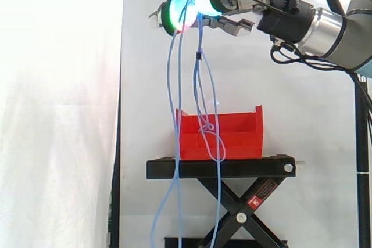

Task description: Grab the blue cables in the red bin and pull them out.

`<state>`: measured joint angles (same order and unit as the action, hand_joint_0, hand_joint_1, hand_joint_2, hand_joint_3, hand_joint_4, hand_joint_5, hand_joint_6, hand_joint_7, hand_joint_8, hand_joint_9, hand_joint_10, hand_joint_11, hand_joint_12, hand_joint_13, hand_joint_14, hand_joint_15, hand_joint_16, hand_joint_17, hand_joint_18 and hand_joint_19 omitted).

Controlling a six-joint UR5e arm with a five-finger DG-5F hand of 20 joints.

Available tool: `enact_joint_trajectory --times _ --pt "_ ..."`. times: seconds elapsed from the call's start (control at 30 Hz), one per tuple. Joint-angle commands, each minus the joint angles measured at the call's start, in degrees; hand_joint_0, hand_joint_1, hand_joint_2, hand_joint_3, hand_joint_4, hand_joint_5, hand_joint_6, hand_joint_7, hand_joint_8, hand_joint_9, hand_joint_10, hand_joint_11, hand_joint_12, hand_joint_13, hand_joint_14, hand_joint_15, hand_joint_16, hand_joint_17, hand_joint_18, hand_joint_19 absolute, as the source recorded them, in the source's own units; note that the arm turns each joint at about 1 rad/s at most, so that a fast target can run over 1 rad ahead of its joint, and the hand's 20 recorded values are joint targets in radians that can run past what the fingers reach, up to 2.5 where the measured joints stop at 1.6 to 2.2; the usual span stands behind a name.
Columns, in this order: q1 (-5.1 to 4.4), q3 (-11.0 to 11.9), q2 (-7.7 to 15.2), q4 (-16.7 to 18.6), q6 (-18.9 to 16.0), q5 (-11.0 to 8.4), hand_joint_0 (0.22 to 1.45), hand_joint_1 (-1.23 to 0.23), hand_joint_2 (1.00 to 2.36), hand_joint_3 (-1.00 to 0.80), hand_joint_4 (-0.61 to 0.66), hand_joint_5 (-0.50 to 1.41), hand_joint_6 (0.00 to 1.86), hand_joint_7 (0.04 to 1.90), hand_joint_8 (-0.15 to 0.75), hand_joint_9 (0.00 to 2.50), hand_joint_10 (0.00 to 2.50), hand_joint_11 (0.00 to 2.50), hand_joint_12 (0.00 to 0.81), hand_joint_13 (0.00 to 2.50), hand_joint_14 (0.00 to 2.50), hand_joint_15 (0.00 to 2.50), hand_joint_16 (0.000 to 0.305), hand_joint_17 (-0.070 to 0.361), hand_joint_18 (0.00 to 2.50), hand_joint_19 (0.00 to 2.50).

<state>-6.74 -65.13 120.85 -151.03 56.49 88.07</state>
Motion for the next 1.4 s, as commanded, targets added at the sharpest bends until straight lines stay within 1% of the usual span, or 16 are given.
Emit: enact_joint_trajectory --times 0.0,0.17,0.2,0.33,0.43,0.47,0.53,0.6,0.63,0.7,0.93,0.97,1.03,1.07,1.23,1.37 --pt "0.06 0.0 0.0 0.21 0.07 -0.18 0.81 -0.83 1.0 -1.0 0.07 0.91 0.38 0.64 0.236 0.83 0.02 0.62 0.319 0.6 0.02 0.45 0.041 0.092 0.4 0.56" --pt "-0.02 0.0 0.0 0.13 -0.2 -1.85 0.81 -0.83 1.0 -1.0 0.08 0.91 0.38 0.65 0.235 0.82 0.02 0.63 0.318 0.6 0.02 0.44 0.041 0.092 0.4 0.55" --pt "0.06 0.0 0.09 0.13 -0.55 -2.73 0.81 -0.84 1.0 -1.0 0.07 0.91 0.38 0.65 0.237 0.82 0.02 0.63 0.319 0.6 0.02 0.45 0.041 0.092 0.4 0.55" --pt "-0.02 0.0 0.0 0.13 -1.34 -3.52 0.81 -0.84 1.0 -1.0 0.08 0.91 0.38 0.64 0.238 0.82 0.02 0.62 0.318 0.6 0.02 0.45 0.041 0.092 0.4 0.55" --pt "-0.02 -0.09 0.0 0.3 -0.9 -2.73 0.81 -0.84 1.0 -1.0 0.08 0.9 0.39 0.64 0.239 0.83 0.02 0.63 0.316 0.6 0.02 0.45 0.041 0.092 0.4 0.55" --pt "-0.02 -0.09 0.09 0.92 -0.02 -1.76 0.81 -0.84 1.0 -1.0 0.08 0.9 0.39 0.64 0.237 0.82 0.02 0.64 0.317 0.6 0.02 0.45 0.041 0.092 0.4 0.56" --pt "-0.02 -0.09 0.0 1.62 1.03 -0.97 0.81 -0.84 1.0 -1.0 0.07 0.9 0.39 0.64 0.238 0.83 0.02 0.63 0.318 0.6 0.02 0.45 0.041 0.092 0.4 0.56" --pt "-0.02 -0.09 0.09 2.76 3.49 0.88 0.81 -0.84 1.0 -1.0 0.08 0.9 0.39 0.64 0.236 0.83 0.02 0.63 0.318 0.6 0.02 0.45 0.041 0.092 0.4 0.56" --pt "0.15 -0.26 0.0 3.38 5.16 2.46 0.81 -0.84 1.0 -1.0 0.08 0.9 0.39 0.64 0.239 0.82 0.02 0.63 0.318 0.6 0.02 0.45 0.041 0.092 0.4 0.55" --pt "0.15 -0.44 0.0 3.91 6.22 3.6 0.81 -0.84 1.0 -1.0 0.08 0.9 0.39 0.64 0.237 0.83 0.02 0.63 0.318 0.6 0.02 0.45 0.041 0.092 0.4 0.56" --pt "0.24 -0.44 0.09 2.94 5.87 3.25 0.81 -0.84 1.0 -1.0 0.08 0.9 0.39 0.63 0.239 0.82 0.03 0.63 0.319 0.6 0.02 0.45 0.041 0.092 0.4 0.56" --pt "0.24 -0.44 0.0 1.71 4.11 1.49 0.81 -0.84 1.0 -1.0 0.08 0.9 0.39 0.64 0.235 0.82 0.02 0.63 0.319 0.6 0.02 0.45 0.041 0.092 0.4 0.56" --pt "0.06 -0.44 0.0 0.39 2.53 -0.27 0.81 -0.84 1.0 -1.0 0.08 0.9 0.39 0.64 0.239 0.82 0.02 0.64 0.318 0.6 0.02 0.45 0.041 0.092 0.4 0.56" --pt "-0.11 -0.44 0.0 -1.72 0.07 -2.99 0.81 -0.84 1.0 -1.0 0.08 0.9 0.39 0.64 0.238 0.82 0.02 0.62 0.317 0.6 0.02 0.45 0.041 0.092 0.4 0.56" --pt "-0.82 -0.44 0.0 -7.78 -7.05 -10.37 0.81 -0.83 1.0 -1.0 0.08 0.9 0.38 0.64 0.238 0.82 0.02 0.63 0.319 0.6 0.02 0.44 0.041 0.093 0.4 0.56" --pt "-0.99 -0.44 0.0 -10.07 -9.16 -11.69 0.81 -0.83 1.0 -1.0 0.08 0.9 0.38 0.63 0.238 0.82 0.02 0.63 0.319 0.6 0.02 0.44 0.041 0.093 0.4 0.56"
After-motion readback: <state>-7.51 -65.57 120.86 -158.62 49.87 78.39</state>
